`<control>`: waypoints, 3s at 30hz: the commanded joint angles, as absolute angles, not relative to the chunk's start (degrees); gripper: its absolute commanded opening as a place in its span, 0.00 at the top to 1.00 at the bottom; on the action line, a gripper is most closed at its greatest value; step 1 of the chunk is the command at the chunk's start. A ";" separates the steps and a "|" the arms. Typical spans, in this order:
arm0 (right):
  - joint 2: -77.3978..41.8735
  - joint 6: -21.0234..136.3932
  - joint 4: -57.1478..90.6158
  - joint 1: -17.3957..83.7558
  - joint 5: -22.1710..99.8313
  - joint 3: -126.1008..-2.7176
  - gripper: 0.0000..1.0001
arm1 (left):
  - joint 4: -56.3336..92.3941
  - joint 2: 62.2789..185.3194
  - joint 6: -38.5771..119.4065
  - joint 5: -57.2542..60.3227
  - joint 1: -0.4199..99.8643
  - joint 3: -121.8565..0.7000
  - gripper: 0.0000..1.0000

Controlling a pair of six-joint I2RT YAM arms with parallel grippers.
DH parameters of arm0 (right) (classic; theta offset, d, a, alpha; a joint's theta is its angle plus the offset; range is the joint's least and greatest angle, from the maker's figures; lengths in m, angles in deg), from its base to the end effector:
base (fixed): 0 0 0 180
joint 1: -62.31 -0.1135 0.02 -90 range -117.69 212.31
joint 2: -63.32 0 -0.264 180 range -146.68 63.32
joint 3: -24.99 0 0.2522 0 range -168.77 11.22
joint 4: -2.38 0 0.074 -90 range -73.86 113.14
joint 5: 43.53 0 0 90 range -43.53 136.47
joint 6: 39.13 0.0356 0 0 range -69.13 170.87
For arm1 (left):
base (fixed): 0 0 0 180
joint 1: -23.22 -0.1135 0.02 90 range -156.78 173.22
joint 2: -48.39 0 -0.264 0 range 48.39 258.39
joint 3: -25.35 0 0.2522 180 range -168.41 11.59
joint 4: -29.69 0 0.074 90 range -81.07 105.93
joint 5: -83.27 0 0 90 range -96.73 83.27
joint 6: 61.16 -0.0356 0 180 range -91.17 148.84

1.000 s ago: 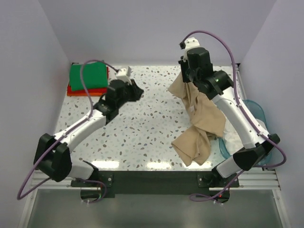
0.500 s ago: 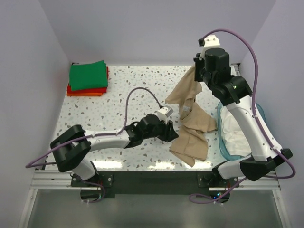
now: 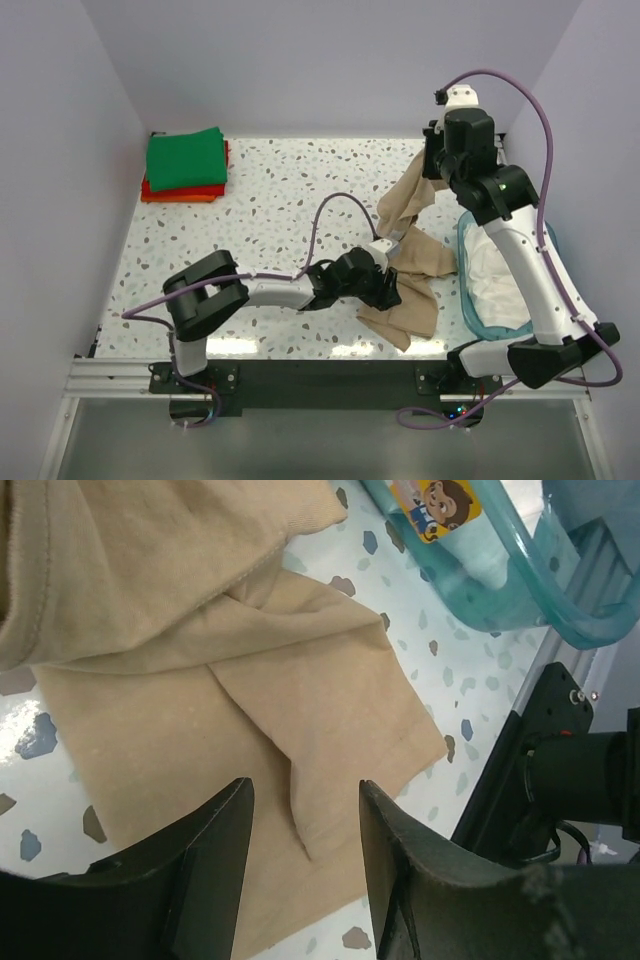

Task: Fold and stack the t-shirts
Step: Flatten the tshirt out

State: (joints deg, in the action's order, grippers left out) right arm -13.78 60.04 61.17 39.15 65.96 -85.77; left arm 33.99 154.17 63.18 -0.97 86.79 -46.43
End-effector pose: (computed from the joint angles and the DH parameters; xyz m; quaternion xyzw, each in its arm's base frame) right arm 0.2514 0.0946 0.4649 -0.0112 0.8367 0.0100 0.5475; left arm 0.1730 -0.3561 0.1723 0.2423 0.8293 -0.4069 0.2966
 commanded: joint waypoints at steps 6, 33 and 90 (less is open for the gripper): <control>-10.69 60.89 60.00 39.72 64.05 -85.54 1.00 | 33.86 160.45 61.18 -1.28 87.56 -53.62 0.48; -9.45 63.35 64.21 41.04 69.93 -91.07 1.00 | 22.48 134.29 66.10 -18.81 88.44 -41.50 1.00; -37.35 67.56 32.41 49.64 57.05 -89.56 1.00 | 20.82 135.00 45.97 -15.11 34.04 -73.93 1.00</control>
